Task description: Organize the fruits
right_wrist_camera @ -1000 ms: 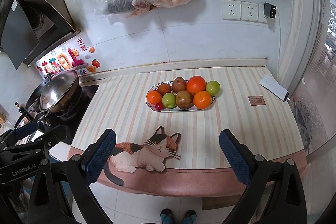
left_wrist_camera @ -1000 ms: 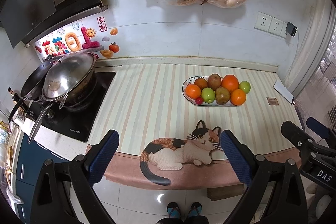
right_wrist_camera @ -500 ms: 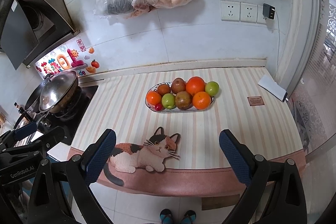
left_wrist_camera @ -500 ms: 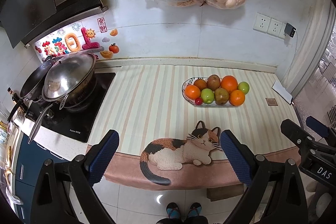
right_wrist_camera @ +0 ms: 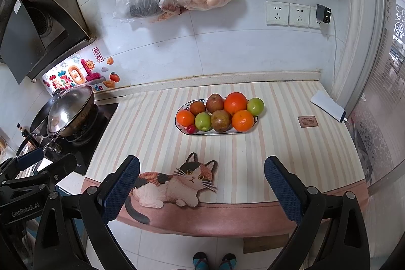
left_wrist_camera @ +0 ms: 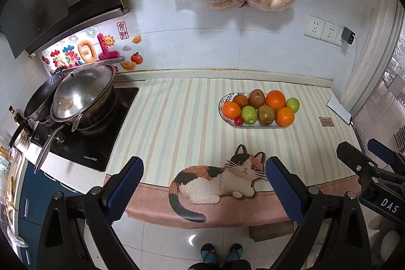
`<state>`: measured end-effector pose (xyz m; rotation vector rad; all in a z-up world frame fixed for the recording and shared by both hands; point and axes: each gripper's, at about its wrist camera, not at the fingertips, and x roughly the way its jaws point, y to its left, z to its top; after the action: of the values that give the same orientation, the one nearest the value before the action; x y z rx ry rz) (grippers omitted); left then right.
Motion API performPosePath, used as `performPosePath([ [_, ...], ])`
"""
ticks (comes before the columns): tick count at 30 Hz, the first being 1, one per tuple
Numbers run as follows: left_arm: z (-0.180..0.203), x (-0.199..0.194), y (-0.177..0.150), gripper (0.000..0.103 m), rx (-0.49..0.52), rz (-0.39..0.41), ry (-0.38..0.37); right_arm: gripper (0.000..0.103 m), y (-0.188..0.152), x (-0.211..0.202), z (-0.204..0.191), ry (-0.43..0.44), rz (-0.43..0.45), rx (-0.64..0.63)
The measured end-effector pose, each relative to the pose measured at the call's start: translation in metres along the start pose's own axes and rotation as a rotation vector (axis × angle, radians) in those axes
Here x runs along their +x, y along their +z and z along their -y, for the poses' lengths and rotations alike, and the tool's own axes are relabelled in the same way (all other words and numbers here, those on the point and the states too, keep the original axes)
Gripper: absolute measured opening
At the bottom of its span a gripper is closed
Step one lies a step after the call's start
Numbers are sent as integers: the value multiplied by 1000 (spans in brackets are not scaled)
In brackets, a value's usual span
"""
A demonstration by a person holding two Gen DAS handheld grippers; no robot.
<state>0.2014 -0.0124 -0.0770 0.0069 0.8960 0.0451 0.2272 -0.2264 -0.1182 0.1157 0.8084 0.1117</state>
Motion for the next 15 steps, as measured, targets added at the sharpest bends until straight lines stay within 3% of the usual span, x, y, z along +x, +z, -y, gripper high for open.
performPosePath([
  [15,1,-1,0,99,1,2,-2,101,-1,-1,-1,-5,1,-9],
])
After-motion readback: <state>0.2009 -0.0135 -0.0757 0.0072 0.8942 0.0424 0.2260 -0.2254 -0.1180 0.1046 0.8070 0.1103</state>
